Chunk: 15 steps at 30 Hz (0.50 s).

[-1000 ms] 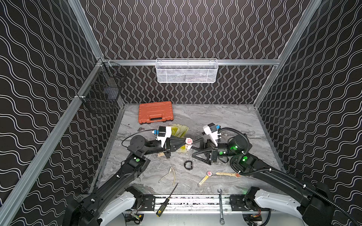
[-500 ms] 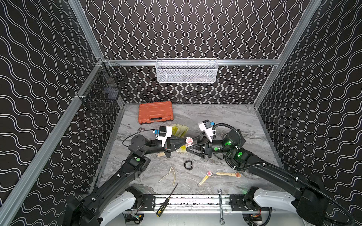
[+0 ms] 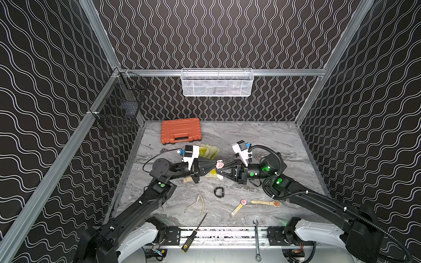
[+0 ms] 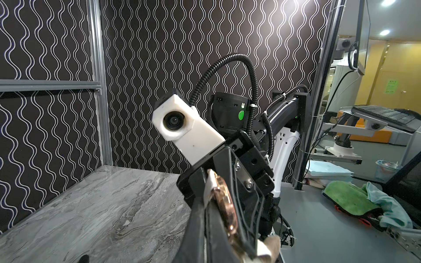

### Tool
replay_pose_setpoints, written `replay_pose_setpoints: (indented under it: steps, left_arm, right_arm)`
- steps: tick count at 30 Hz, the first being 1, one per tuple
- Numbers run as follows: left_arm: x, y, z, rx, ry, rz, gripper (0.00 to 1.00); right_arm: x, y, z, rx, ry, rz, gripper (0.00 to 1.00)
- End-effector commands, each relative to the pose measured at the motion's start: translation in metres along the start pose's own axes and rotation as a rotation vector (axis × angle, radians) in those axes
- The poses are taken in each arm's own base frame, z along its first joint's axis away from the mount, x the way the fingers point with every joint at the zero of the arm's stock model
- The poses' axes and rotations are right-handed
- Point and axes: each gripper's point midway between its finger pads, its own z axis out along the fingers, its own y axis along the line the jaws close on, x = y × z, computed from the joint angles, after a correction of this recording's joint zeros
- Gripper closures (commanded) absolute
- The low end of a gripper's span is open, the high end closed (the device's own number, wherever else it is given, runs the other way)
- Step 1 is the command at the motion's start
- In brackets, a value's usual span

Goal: Wipe the watch dial
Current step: Pick up the watch at the center of the board.

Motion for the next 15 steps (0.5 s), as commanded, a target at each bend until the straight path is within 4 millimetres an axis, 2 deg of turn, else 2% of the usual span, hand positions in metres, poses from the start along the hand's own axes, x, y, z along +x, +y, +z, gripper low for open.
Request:
replay_pose_setpoints:
  steps: [1, 2, 4, 6, 9, 14, 15]
  left_arm:
    - [-0.002, 0.003, -0.003, -0.031, -0.016, 0.019, 0.85]
    - [-0.001, 0.004, -0.003, -0.047, -0.010, 0.019, 0.76]
    - [0.000, 0.012, -0.006, -0.104, 0.006, 0.019, 0.73]
    - [0.005, 0.023, -0.010, -0.185, 0.034, 0.012, 0.62]
    - [0.009, 0.034, -0.015, -0.273, 0.094, 0.033, 0.60]
    - [0.020, 0.067, -0.039, -0.531, 0.216, 0.032, 0.39]
    - [0.023, 0.075, -0.046, -0.596, 0.247, 0.028, 0.38]
  right_arm:
    - [-0.011, 0.017, -0.003, -0.041, -0.036, -0.065, 0.93]
    - [-0.012, 0.015, -0.004, -0.030, -0.041, -0.065, 0.94]
    - [-0.012, 0.013, -0.004, -0.010, -0.042, -0.071, 0.97]
    - [-0.009, 0.009, -0.004, 0.021, -0.020, -0.082, 1.00]
    - [-0.008, 0.000, -0.006, 0.090, -0.005, -0.102, 1.00]
    - [-0.003, -0.021, -0.011, 0.228, 0.044, -0.147, 1.00]
    - [-0.002, -0.028, -0.013, 0.266, 0.046, -0.152, 1.00]
